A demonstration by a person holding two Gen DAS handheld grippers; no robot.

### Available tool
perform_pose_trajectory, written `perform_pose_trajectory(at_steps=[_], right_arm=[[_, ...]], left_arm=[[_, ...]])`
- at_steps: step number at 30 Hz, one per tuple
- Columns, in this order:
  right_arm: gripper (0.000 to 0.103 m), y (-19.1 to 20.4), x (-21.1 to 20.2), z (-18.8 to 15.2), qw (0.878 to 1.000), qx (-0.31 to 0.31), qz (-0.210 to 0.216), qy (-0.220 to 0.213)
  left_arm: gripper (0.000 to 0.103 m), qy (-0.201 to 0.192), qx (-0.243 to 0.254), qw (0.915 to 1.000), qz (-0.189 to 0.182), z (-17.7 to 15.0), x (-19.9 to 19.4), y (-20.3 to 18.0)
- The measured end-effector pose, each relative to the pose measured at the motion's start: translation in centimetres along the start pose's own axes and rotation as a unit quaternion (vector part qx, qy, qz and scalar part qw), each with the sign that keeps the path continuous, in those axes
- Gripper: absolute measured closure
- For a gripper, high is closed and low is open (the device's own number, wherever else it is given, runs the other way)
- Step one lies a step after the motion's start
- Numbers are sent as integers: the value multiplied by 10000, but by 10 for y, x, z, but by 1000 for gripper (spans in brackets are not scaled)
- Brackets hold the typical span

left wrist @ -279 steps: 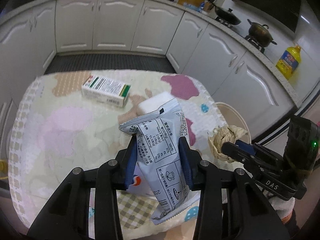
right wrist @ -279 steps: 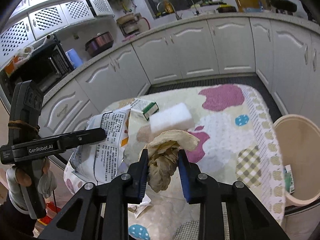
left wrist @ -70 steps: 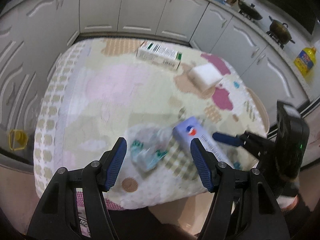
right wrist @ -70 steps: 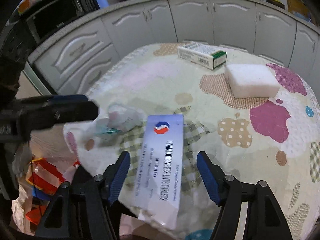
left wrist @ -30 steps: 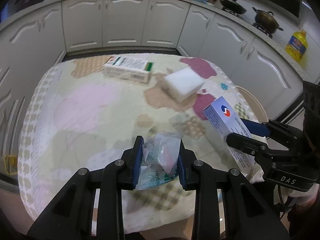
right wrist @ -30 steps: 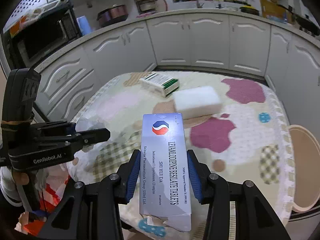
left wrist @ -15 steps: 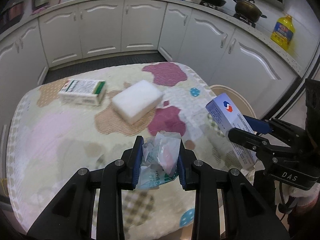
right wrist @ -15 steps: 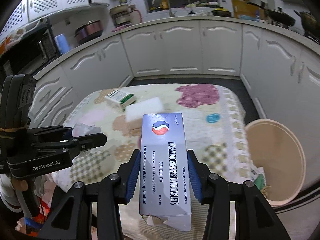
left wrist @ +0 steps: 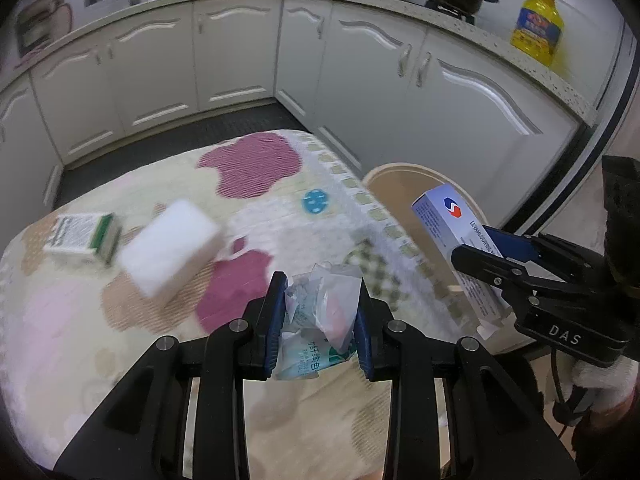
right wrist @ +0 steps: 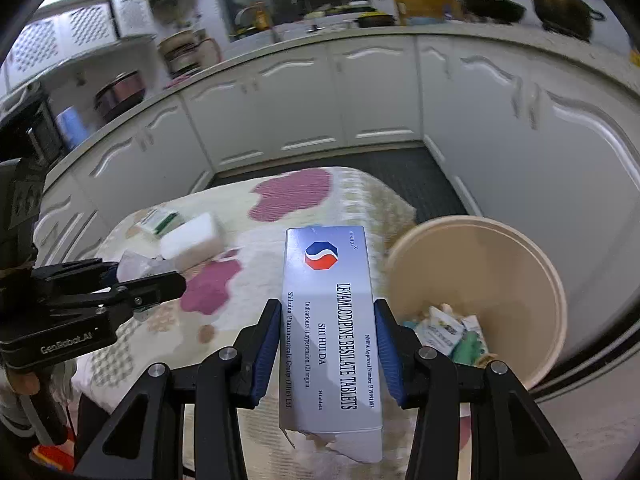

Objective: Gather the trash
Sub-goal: 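Carry the white medicine box and plastic wrapper over the beige bin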

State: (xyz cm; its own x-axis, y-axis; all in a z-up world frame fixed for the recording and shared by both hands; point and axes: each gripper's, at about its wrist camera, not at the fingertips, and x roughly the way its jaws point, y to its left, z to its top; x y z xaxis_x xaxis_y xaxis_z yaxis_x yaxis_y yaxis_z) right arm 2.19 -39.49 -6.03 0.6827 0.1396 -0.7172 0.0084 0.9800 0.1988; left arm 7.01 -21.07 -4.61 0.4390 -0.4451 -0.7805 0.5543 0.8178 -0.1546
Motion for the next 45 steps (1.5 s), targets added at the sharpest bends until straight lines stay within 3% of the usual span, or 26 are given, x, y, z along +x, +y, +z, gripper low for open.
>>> perform_pose_trajectory(at_steps=[9,19,28,45], right_arm=[[59,-73,4,-1,9970,648,-428,70],[59,-124,15,0,9914,1107,-675,166],[59,-147,26,0,9879,1327,-769,240],[59,-165,46,-6,9835,1499,-913,448]], left_arm=[[75,171,145,9991,-363,35,42,-40],[75,336,275,9979,-470,65,88,-76],[75,495,279,9966,-590,76,121,-95],[74,591,253,9959,-637,82,145,-105]])
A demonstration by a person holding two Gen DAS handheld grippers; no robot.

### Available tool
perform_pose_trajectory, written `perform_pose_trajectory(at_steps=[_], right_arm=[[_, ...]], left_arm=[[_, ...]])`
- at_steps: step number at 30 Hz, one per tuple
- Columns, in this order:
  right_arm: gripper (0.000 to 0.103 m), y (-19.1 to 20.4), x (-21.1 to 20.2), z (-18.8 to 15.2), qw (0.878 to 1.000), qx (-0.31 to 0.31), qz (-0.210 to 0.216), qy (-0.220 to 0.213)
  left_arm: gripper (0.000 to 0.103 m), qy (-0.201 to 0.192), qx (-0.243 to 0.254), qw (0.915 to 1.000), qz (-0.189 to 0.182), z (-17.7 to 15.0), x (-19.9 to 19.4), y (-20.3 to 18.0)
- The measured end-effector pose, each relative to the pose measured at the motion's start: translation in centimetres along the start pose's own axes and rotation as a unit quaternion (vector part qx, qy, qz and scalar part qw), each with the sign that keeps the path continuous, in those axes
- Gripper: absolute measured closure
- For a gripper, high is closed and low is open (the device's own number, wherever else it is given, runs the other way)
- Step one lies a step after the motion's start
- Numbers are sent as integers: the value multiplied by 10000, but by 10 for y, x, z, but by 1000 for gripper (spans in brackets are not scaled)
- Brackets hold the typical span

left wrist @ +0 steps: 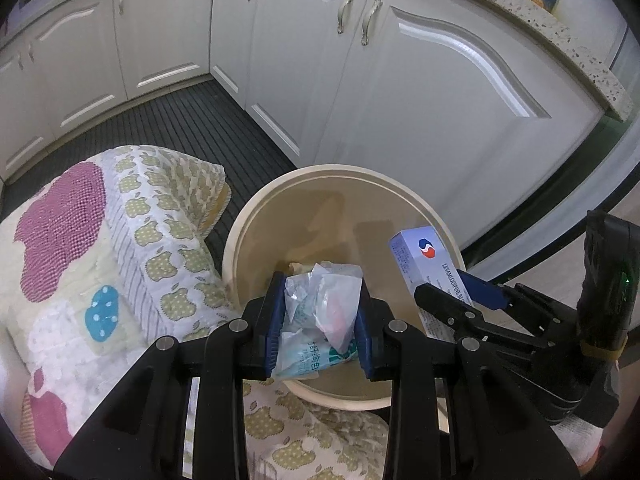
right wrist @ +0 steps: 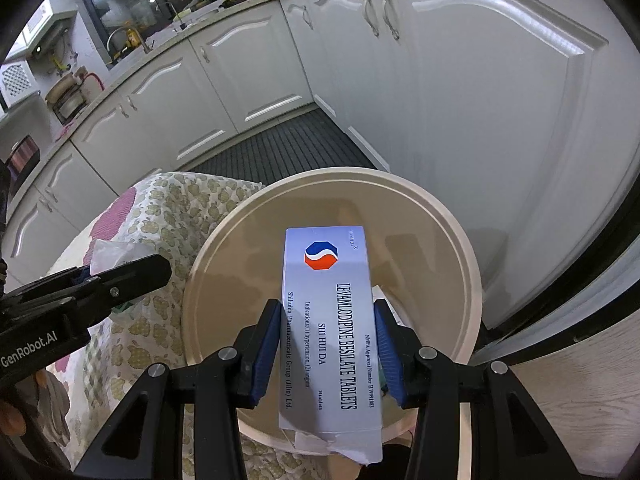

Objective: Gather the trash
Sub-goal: 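Carry the white medicine box and plastic wrapper over the beige bin, then open both tools to drop the box and wrapper into the bin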

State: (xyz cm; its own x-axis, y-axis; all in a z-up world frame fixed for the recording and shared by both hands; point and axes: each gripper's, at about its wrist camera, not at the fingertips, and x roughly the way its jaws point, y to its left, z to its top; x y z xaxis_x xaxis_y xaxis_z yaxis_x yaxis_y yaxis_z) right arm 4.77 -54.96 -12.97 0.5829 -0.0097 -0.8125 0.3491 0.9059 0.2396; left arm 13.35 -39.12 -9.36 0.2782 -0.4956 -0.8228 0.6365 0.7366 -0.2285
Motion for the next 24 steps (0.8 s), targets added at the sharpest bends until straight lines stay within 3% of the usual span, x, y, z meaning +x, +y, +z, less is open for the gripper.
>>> perform_pose_trajectory(at_steps=[7,15,24], right_arm=[[59,-3,8,2,10000,40,-53,47],[52,-10,14,2,9996,183,-207,96],[49,-10,8,-5,9995,214,-213,77]], left_arm=[[74,54,-22,10000,-36,2,9,-1],[48,36,-94,9998,-164,2,13,2],[45,64,-170,9996,-196,0,8,7]])
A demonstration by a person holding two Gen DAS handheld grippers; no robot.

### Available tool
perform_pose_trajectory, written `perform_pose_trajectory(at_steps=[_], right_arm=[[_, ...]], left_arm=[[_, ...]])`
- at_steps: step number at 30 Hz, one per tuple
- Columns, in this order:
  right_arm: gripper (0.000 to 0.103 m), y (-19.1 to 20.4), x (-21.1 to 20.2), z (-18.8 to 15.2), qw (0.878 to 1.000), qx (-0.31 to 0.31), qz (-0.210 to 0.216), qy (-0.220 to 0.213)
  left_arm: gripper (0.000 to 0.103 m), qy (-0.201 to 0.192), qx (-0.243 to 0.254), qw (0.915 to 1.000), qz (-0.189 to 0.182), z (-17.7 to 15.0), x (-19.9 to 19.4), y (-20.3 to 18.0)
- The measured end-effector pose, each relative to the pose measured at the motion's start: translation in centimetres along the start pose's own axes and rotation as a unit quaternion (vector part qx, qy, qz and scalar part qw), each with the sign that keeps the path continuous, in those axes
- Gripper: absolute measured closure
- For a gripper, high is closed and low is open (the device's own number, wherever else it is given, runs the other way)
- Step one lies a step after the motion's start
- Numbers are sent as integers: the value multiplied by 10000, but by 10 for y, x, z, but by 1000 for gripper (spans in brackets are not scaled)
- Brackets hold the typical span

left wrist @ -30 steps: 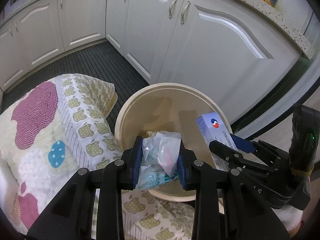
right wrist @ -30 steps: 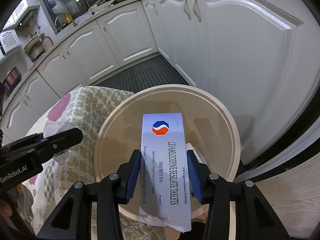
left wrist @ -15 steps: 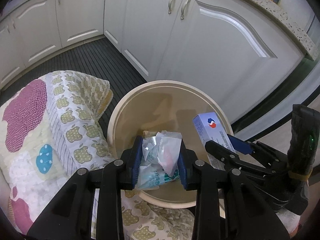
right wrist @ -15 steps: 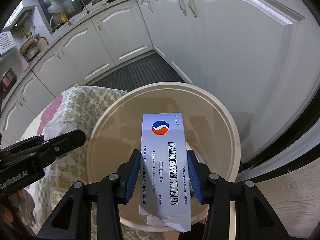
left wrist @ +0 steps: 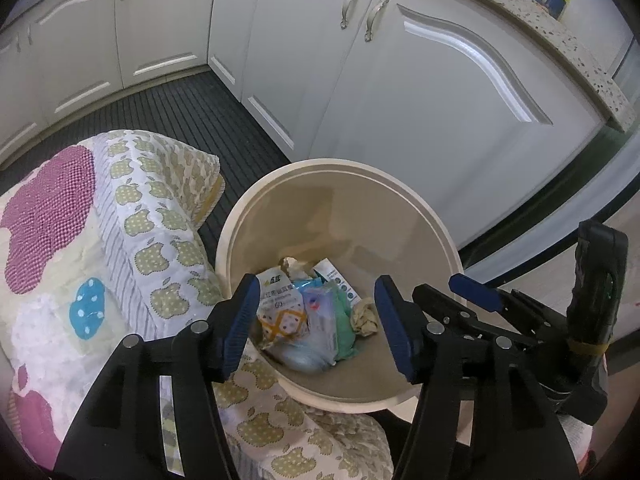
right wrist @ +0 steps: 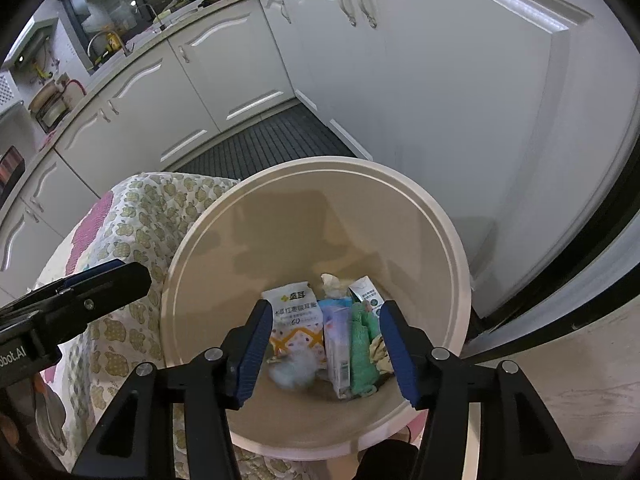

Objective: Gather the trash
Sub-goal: 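Open both tools to drop the box and wrapper into the bin, then move both tools back over the sponge and box on the table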

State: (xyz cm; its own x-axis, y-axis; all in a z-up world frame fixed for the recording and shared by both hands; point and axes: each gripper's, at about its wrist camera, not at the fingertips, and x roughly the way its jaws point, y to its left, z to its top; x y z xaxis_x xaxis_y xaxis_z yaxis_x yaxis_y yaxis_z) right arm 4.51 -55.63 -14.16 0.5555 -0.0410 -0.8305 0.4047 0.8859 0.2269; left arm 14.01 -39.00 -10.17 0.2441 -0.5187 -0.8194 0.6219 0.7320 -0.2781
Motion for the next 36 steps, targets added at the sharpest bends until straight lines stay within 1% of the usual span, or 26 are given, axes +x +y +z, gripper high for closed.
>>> perform_pose_trajectory(at_steps=[6,8,11,22,29,36], right_arm=[[49,7,-6,-3,9999,-106,48,-26],[47,10,-8,-4,9999,-150,57,-41],[45,15,-13,-5,9998,-191,71,-74],[44,30,-30,-10,9993,-315,162,-151],[44,55,-38,-12,9978,-524,352,-175],[43,97,-41,-17,9946,-803,647,-135]], left_arm=[[45,-116,105,9998,78,-4,-11,-2],[45,-156,127,9997,113,-5,-16,-2],[45,-221,114,9996,126,-6,-23,-1],[45,-408,34,9990,149,-16,-53,9],[45,-550,-156,9980,272,-27,-85,31],[45,-606,-377,9958,579,-41,-116,68]])
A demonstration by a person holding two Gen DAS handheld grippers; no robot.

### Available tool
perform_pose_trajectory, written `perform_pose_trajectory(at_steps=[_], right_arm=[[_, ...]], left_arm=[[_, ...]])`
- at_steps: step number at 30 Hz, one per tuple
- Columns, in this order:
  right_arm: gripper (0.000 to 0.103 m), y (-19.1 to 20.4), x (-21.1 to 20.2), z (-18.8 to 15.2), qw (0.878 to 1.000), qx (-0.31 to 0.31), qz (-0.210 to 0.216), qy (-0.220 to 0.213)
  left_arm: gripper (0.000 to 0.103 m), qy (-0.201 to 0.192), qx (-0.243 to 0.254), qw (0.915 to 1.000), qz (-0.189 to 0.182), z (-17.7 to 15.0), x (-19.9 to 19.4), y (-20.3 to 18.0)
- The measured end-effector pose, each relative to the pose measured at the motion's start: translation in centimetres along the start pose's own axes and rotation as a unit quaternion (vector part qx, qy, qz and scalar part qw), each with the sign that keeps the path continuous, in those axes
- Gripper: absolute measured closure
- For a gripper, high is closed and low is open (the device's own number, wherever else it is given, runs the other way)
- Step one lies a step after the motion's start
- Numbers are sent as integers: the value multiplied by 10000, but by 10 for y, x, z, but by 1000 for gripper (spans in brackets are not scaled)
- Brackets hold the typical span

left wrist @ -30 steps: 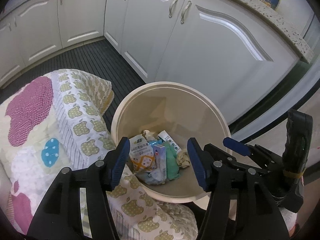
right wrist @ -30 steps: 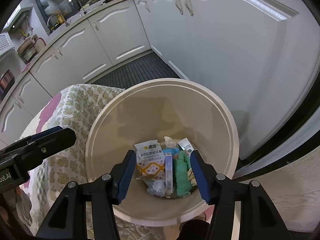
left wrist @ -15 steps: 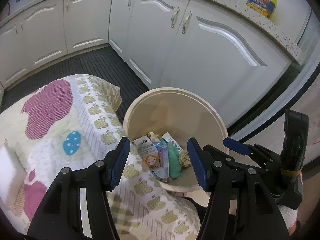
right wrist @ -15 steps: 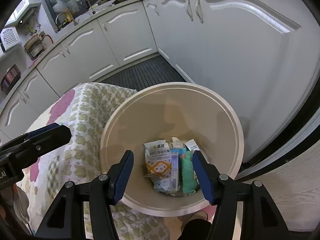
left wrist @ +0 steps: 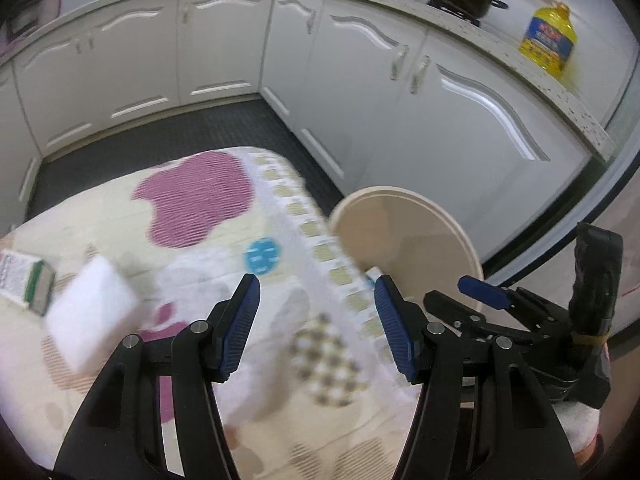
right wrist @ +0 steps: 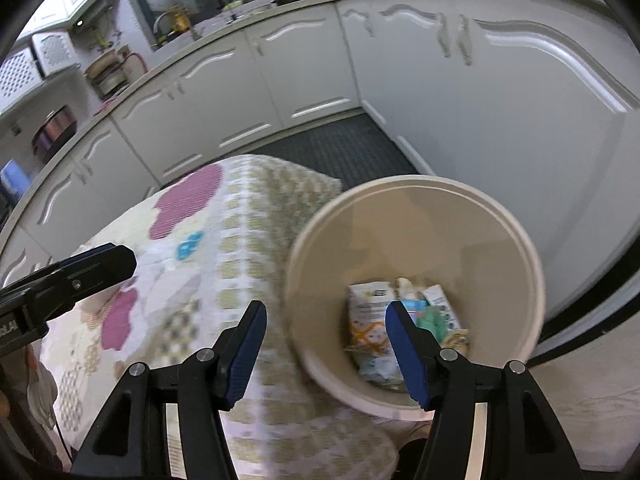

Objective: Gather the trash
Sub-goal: 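Move both tools back over the sponge and box on the table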

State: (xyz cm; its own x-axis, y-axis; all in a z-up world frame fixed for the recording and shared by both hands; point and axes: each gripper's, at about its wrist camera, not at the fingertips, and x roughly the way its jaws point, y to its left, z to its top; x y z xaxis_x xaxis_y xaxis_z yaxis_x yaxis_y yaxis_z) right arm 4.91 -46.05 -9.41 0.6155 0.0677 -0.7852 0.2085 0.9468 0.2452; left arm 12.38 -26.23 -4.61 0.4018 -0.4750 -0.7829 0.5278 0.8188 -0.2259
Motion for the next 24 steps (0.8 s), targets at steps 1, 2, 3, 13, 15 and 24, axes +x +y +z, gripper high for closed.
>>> perform_pose_trajectory(at_steps=[1,2,3,13,15,24], right_arm=[[43,8,1,0,10000,-66,52,11],[43,15,2,1,9999,-121,97,21],[43,21,3,0,9998,-163,133,29],[43,85,16,3,9964,-664,515,113],[43,96,18,3,9956,-736,573,121],[43,124,26,3,9924,-1024,656,182]], left_arm=[[45,0,-42,10000,48,-1,-3,8],[45,-6,-96,9999,104,-3,-8,18],[45,-14,-159,9997,163,-5,-12,28],[45,-75,-1019,9881,1151,-3,-48,168],[45,-12,-1269,9838,1269,4,-45,198],[45,295,-1269,9873,908,32,2,222]])
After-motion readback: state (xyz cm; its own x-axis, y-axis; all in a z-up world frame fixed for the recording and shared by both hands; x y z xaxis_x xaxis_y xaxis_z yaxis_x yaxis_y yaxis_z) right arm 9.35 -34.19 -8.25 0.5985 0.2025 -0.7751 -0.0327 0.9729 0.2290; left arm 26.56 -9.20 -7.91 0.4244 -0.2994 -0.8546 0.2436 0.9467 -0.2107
